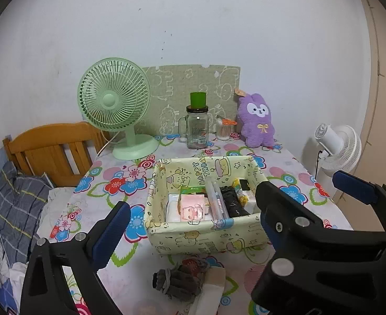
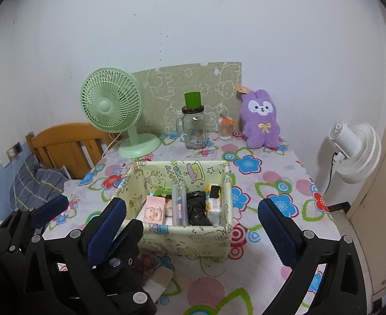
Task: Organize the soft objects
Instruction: 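Withdraw both open tools from the box toward the grey gloves and white roll, then lower both open tools toward the grey gloves and white roll beside the box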
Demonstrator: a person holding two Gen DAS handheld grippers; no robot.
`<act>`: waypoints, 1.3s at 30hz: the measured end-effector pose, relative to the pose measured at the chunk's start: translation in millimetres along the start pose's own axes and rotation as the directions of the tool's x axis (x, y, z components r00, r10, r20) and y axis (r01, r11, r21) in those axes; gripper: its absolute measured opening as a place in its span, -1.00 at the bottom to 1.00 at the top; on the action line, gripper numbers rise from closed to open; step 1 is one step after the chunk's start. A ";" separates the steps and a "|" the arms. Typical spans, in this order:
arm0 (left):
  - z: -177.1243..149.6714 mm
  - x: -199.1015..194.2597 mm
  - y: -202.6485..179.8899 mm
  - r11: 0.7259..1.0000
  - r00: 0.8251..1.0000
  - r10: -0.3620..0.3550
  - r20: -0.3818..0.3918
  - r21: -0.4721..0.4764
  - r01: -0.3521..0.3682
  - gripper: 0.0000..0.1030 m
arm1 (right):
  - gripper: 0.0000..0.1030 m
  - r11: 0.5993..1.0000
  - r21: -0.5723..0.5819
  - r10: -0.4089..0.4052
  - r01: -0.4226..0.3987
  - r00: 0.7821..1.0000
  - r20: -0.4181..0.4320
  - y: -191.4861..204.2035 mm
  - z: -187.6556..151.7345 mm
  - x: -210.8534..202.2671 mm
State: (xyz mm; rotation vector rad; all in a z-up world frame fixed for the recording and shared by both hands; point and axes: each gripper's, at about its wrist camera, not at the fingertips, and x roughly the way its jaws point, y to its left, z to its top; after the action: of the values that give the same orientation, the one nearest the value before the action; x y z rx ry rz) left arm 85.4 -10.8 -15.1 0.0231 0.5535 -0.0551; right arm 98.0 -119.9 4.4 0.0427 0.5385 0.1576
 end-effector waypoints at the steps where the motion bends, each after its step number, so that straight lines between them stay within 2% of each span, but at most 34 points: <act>1: -0.8 -2.5 -1.2 1.000 1.000 -0.002 0.003 0.002 0.002 0.96 | 1.00 1.000 0.000 -0.002 0.002 1.000 0.002 0.0 -0.5 -1.8; 24: -28.3 -33.9 -2.8 0.999 0.999 -0.033 0.019 0.010 0.033 0.97 | 1.00 0.999 -0.019 -0.027 0.027 0.999 0.018 12.2 -28.6 -37.4; 39: -51.8 -39.9 6.0 0.999 0.999 -0.037 0.016 0.009 0.037 0.96 | 0.99 0.998 -0.044 -0.037 0.038 0.999 0.029 25.0 -50.5 -43.9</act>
State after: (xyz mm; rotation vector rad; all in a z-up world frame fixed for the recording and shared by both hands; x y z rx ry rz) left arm 24.6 -1.1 -38.2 0.0207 0.5372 -0.0937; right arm 31.4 -102.3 -14.6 -0.0082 0.5073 0.1322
